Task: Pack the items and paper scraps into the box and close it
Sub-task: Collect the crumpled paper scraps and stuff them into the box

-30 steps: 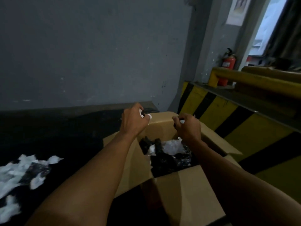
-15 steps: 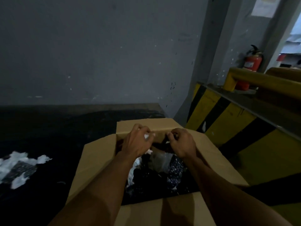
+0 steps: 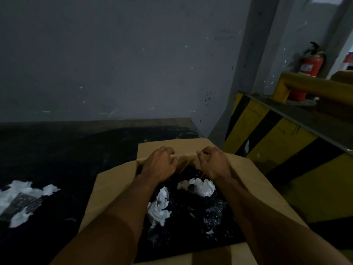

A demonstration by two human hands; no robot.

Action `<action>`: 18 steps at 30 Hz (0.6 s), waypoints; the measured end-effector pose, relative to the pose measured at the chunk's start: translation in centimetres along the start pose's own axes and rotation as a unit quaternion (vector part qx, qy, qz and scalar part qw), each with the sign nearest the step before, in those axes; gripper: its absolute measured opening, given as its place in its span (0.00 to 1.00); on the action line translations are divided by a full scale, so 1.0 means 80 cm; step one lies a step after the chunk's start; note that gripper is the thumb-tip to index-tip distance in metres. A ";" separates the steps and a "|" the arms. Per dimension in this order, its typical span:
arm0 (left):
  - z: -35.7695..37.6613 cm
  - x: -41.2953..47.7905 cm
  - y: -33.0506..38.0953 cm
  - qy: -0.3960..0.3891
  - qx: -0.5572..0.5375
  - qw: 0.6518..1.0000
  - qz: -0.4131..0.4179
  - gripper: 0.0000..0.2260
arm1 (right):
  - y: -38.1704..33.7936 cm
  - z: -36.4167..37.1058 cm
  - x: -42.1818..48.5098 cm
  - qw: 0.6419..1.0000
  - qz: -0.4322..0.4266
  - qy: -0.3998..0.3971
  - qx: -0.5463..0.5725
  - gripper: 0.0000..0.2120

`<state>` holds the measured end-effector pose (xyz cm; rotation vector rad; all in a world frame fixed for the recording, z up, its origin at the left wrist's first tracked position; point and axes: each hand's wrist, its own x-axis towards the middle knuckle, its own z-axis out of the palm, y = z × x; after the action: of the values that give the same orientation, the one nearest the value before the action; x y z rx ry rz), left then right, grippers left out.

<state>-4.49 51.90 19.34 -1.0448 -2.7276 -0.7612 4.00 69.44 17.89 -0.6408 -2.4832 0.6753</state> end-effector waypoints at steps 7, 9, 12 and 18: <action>-0.035 -0.033 -0.012 0.043 0.018 0.998 -0.036 0.17 | -0.035 0.007 -0.014 0.999 -0.049 -0.005 0.015 0.15; -0.051 -0.048 -0.017 0.070 0.027 0.996 -0.049 0.17 | -0.058 0.016 -0.021 0.997 -0.064 -0.020 0.034 0.15; -0.076 -0.083 -0.033 0.092 0.037 0.992 -0.075 0.17 | -0.100 0.032 -0.040 0.993 -0.100 -0.039 0.057 0.16; -0.135 -0.174 -0.090 0.112 0.058 0.979 -0.159 0.16 | -0.191 0.080 -0.089 0.978 -0.159 -0.104 0.083 0.16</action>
<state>0.64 33.70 21.78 -0.4704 -2.7309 -0.6997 1.22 51.68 19.34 -0.1095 -2.5992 0.8468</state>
